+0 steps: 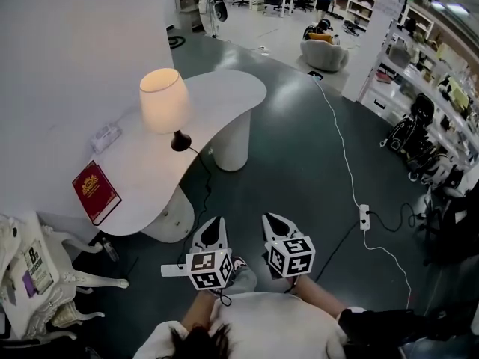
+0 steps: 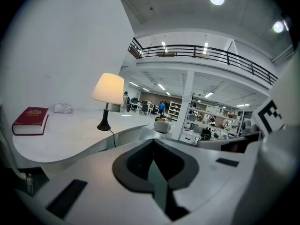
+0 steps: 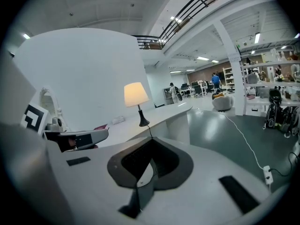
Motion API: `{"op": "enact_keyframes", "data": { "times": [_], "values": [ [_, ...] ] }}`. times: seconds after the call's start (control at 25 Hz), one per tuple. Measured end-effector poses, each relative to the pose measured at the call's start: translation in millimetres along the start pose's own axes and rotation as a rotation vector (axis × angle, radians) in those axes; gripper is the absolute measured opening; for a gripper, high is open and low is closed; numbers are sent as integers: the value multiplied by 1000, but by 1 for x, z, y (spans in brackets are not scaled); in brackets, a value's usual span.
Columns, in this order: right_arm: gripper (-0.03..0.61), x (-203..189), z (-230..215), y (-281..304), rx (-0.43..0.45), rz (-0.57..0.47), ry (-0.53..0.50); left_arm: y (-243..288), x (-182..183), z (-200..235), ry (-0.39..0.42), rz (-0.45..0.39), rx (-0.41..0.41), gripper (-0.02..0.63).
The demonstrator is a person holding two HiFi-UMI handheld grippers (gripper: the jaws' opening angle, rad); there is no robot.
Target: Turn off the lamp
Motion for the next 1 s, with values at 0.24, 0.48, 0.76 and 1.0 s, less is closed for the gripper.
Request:
{"op": "enact_keyframes", "data": {
  "times": [0.24, 0.48, 0.76, 1.0],
  "values": [
    [-2, 21, -12, 37, 49, 14, -24, 33, 10, 7, -16, -4, 35, 9],
    [-2, 43, -21, 76, 92, 23, -50, 65, 26, 21, -30, -31, 69, 9],
    [-2, 54, -25, 112, 140, 43, -75, 88, 32, 34, -42, -46, 107, 9],
    [-2, 59, -16, 135, 193, 77, -93, 88, 34, 44, -59, -41, 153, 9]
  ]
}}
Point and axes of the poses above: the fingertips, and each gripper's own axes: y forward along the fingers, z to its left, x out of its top, the point moved 9 cm from there along -y, backward along the fingers, and after that the axes turned 2 degrees about -z, right-handed, at the moved point
